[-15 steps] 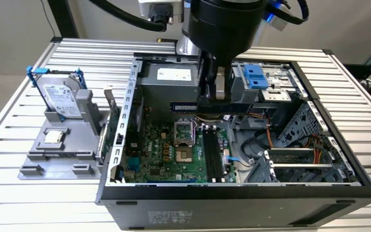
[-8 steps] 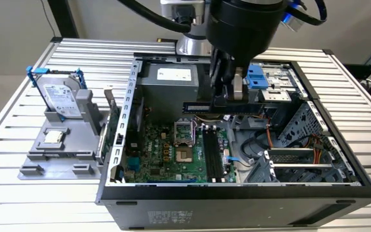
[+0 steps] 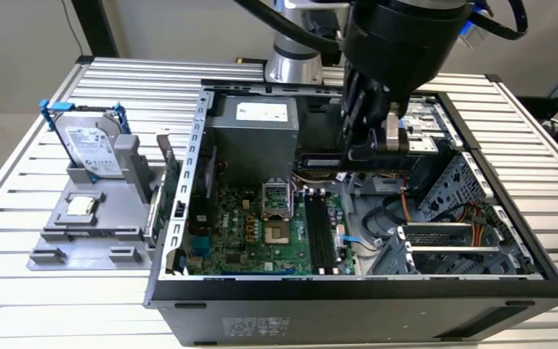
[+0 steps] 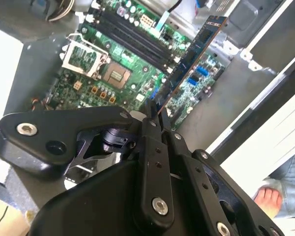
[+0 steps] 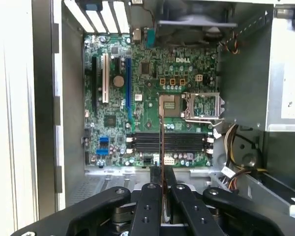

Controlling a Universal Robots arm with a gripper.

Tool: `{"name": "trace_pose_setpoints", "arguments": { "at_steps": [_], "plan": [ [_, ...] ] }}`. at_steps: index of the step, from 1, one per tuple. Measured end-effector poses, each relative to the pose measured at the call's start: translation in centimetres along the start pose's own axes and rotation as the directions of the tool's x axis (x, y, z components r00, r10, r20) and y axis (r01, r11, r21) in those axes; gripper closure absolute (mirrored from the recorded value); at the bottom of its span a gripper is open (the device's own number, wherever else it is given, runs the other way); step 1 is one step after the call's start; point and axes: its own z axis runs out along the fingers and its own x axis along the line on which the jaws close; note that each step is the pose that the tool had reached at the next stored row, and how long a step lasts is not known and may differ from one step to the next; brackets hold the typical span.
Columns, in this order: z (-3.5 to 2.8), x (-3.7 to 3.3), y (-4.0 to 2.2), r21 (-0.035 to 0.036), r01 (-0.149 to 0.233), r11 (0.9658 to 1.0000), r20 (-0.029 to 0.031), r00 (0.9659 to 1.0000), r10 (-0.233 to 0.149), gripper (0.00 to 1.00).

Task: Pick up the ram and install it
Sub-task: 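Insert the ram into the slot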

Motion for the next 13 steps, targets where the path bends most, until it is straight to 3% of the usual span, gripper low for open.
{"name": "trace_pose_setpoints", "arguments": {
  "at_steps": [5,13],
  "plan": [
    [-0.02,-0.02,-1.72,-0.0001,-0.001,1.0000,-0.0001,1.0000,0.001,1.00],
    [-0.04,-0.03,-3.64,0.0002,-0.010,1.0000,0.0000,1.0000,0.010,1.00]
  ]
}}
